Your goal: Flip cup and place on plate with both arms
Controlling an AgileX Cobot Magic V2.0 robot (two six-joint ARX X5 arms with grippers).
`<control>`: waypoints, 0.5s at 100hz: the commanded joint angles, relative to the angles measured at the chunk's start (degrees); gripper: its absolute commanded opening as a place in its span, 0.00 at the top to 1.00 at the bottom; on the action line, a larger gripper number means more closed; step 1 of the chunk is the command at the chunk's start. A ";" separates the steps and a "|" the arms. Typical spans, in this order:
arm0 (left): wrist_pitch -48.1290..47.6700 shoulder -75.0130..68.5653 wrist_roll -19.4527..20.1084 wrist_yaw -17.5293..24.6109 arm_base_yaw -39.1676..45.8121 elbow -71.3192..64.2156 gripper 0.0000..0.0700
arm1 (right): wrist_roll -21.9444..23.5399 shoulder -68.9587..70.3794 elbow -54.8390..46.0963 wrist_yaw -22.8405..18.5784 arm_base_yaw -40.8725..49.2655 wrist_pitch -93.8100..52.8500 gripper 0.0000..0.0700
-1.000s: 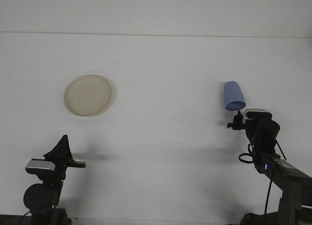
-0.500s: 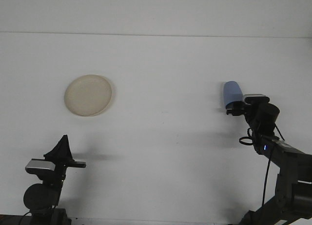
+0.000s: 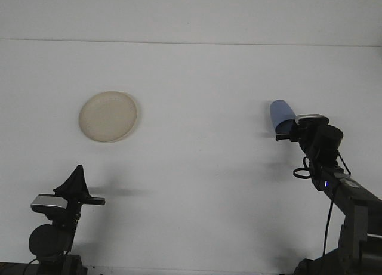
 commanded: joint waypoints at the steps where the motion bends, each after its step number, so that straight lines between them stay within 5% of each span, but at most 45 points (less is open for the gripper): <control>1: 0.57 -0.07 0.28 0.07 0.02 -1.09 0.98 | -0.37 -4.24 0.85 -0.15 0.74 -1.62 1.00; 27: 0.57 -0.07 0.31 0.07 0.02 -1.09 0.99 | 4.15 -24.81 1.99 7.21 7.67 -24.90 1.00; 50: 0.57 -0.07 0.28 0.07 0.02 -1.09 0.98 | 9.99 -34.75 12.72 10.93 18.34 -55.69 1.00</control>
